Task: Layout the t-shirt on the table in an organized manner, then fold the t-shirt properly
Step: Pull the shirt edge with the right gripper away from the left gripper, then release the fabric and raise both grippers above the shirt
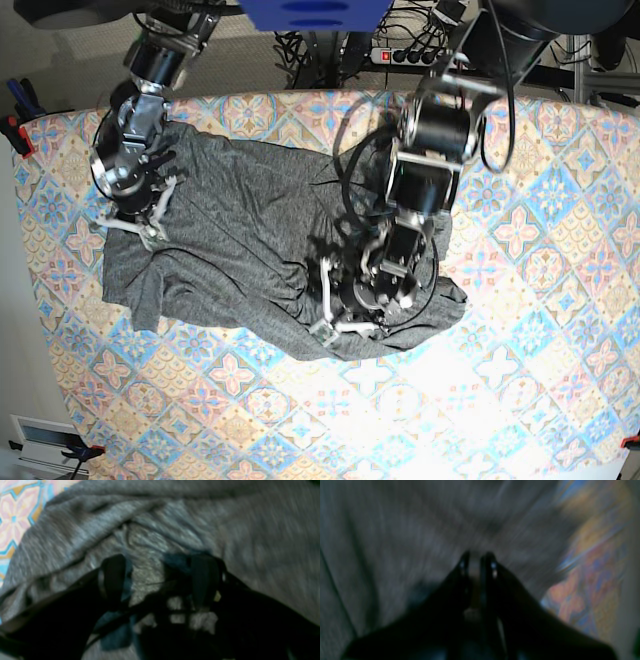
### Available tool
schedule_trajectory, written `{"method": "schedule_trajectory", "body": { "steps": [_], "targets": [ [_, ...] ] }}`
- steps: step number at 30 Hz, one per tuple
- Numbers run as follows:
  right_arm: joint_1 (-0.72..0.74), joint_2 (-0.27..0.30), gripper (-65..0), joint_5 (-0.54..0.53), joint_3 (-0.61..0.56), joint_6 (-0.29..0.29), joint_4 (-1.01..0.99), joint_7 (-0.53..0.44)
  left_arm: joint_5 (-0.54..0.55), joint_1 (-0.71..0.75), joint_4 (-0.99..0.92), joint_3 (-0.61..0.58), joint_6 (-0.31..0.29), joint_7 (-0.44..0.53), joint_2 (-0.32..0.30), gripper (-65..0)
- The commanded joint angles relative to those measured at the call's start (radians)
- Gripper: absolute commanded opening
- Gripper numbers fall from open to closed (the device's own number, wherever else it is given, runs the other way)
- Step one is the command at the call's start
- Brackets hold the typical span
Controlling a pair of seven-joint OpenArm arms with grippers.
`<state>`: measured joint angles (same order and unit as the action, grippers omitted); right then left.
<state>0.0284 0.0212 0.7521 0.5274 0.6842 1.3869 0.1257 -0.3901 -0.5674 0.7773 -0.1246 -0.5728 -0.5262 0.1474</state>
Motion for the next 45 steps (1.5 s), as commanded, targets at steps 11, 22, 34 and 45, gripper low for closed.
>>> {"method": "schedule_trajectory", "body": {
  "steps": [11,22,34,45],
  "targets": [
    [0.149,0.081,-60.5,0.04,0.0,0.014,-0.263,0.05,-0.002,0.114,0.173,-0.146,-0.057,-0.048,-0.035,-24.1],
    [0.235,0.181,-60.3,0.04,-0.006,0.014,-0.545,-0.074,0.018,-0.115,-0.347,-0.137,0.175,0.254,-0.032,-24.1],
    [0.301,0.205,-60.4,0.04,-0.069,-0.255,-0.585,-0.105,0.248,-0.151,-0.281,-0.059,0.328,0.283,-0.032,-23.8],
    [0.278,0.188,-60.4,0.036,0.032,-0.258,-0.062,-0.111,0.31,0.08,0.494,-0.062,0.327,0.122,-0.036,-24.0]
  ]
}}
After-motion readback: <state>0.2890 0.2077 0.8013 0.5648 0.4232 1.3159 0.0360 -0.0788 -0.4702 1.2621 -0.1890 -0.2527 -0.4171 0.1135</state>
